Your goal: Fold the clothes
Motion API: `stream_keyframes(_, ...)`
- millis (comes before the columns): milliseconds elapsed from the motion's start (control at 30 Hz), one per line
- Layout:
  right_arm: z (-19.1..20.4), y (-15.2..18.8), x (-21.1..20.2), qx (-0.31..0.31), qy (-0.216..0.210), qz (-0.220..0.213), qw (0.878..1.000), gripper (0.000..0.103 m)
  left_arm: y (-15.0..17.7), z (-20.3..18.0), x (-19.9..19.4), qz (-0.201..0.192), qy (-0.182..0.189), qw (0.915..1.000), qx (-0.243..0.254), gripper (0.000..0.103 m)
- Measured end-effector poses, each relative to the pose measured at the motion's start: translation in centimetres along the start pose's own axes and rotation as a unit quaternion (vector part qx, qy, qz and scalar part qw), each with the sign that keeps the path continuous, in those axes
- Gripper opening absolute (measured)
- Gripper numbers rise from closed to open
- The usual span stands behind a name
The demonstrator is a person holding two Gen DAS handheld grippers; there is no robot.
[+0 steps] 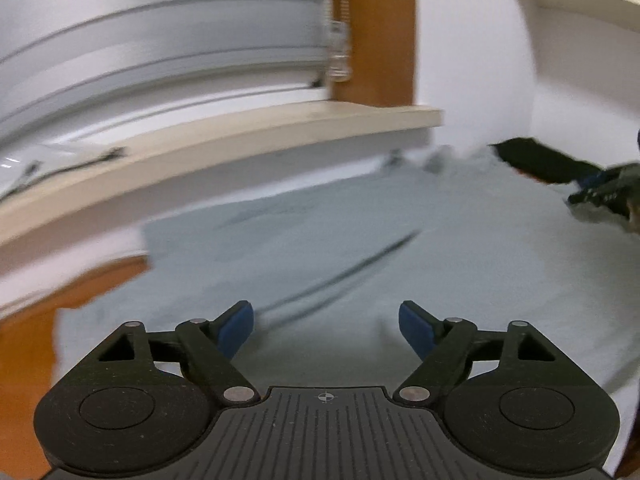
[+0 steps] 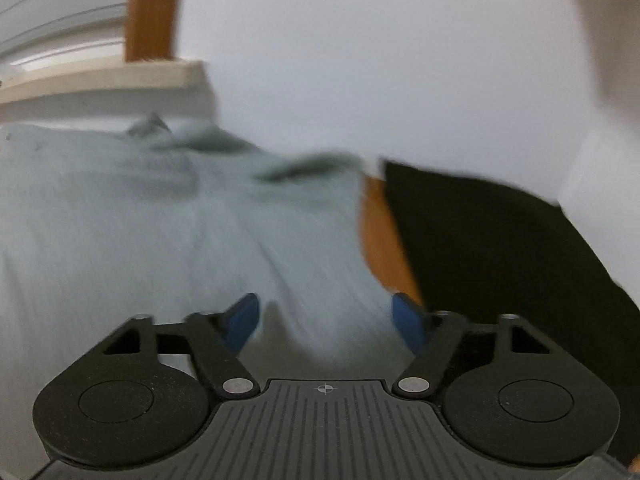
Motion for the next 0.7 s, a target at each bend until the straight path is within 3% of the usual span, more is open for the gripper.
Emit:
stream_keyframes(33, -0.6, 0.6, -0.2, 0.014, -0.009, 0.007, 1.000, 0.054, 0.3, -0.5, 0.4, 0.004, 0.007, 1.0000, -0.004, 0.086)
stream_keyframes(100, -1.0, 1.1, -0.2, 0.025, -0.015, 0.008, 1.000, 0.054, 0.9, -1.3, 1.2, 0.013, 0.017, 0.9997, -0.010, 0.086)
stream_keyframes(233, -1.0, 0.8, 0.9, 0.027, -0.007, 0.000, 1.000, 0.054, 2.1, -1.4, 2.0, 0.032, 0.005, 0.9994, 0.009, 0.086)
stream_keyframes(300, -1.8, 0.4, 1.7, 0.057, -0.016, -0.006, 0.998, 0.055, 2.4, -1.1, 2.0, 0.036, 0.000, 0.9993, 0.011, 0.087)
stream_keyframes(700, -2.4, -2.4, 6.2, 0.055, 0.008, -0.035, 0.998, 0.054, 2.8, 0.5, 2.3, 0.042, -0.007, 0.9990, 0.008, 0.094)
Point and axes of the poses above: each gripper's, at about its wrist camera, not at the fingertips, and x roughly the way its jaws point, z to its left, y to its underside, the point moved 2 cm from there along x, roughly the way its jaws point, and after that the axes turned 12 degrees about -y, right-handed, at the moved point
